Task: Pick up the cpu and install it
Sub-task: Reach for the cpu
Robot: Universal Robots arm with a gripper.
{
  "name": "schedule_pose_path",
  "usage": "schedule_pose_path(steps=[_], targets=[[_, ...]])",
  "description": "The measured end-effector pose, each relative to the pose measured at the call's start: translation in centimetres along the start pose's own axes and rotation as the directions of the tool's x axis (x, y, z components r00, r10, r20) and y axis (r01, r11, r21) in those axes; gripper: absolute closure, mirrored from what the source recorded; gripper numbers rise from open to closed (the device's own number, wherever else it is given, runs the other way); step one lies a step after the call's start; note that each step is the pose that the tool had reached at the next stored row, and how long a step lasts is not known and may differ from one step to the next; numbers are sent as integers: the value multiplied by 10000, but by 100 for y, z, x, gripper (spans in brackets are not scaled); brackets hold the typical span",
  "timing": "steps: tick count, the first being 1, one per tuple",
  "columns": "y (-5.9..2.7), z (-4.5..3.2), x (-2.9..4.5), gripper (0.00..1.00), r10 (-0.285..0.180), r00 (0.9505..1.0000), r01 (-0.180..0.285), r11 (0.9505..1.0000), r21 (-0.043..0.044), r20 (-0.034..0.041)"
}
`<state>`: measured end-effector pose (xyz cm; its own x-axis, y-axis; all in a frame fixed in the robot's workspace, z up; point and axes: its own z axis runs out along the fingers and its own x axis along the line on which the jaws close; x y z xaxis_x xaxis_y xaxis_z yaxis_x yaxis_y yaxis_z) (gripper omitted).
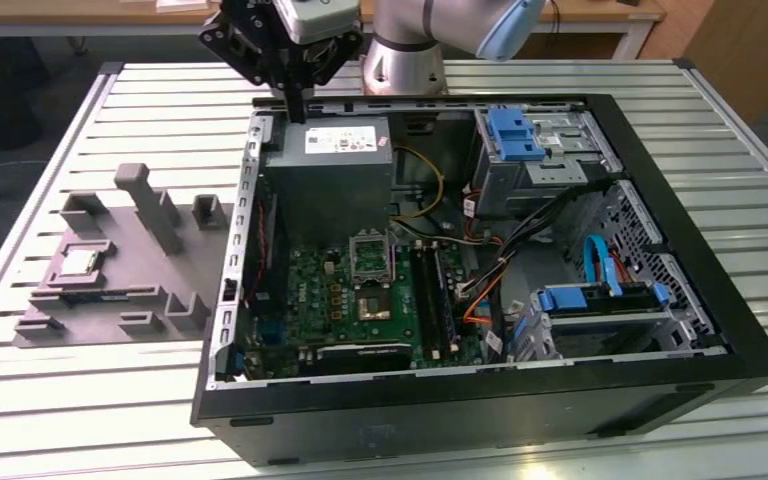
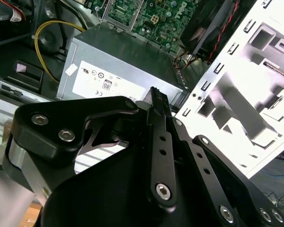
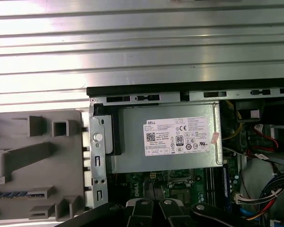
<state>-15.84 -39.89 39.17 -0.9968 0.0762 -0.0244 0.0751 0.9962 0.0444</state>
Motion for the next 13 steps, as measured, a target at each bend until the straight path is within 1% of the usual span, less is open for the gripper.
schedule_pose_path(steps=[13], targets=[[-3, 4, 35, 89, 0, 10000, 0, 10000, 1, -1]])
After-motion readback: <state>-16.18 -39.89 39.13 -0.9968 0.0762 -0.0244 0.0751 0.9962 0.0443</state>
